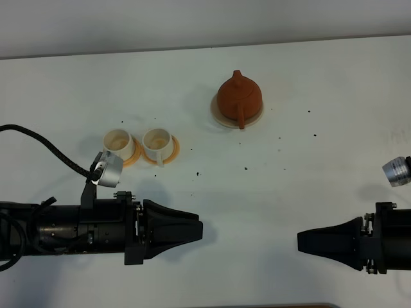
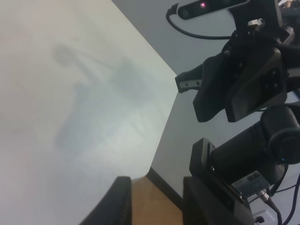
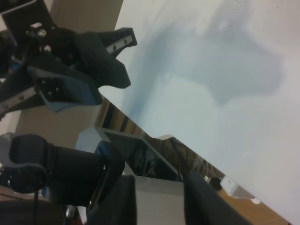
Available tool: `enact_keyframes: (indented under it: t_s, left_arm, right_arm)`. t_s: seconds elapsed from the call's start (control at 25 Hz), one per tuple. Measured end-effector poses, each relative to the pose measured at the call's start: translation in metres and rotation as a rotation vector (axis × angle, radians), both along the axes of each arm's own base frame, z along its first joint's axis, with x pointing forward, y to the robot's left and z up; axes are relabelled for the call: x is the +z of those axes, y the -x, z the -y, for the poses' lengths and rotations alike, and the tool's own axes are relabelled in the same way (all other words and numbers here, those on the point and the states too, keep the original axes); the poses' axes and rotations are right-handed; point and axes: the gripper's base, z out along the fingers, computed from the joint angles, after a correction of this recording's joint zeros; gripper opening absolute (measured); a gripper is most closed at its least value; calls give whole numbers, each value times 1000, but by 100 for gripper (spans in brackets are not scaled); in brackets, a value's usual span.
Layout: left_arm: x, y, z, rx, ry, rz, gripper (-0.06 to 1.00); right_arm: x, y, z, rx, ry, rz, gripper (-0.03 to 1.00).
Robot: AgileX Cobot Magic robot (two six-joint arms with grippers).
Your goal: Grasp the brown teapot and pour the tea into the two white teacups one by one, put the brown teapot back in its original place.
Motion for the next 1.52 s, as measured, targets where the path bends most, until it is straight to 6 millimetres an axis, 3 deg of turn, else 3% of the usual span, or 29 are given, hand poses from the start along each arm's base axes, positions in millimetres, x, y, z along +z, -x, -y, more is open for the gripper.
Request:
enact_keyframes:
  t_s: [1.0,1.24,1.52]
  left_arm:
    - [4,2,1,-16,42,-4,27]
    - [28,-1,2,-3,80,13,27]
    - [75,-2,-6,91,-97,100,27]
  right_arm:
    - [0,0,0,0,0,0,24]
    - [1,-1,0,-11,-8,-1,24]
    - [2,-2,0,-30,-20,-4,24]
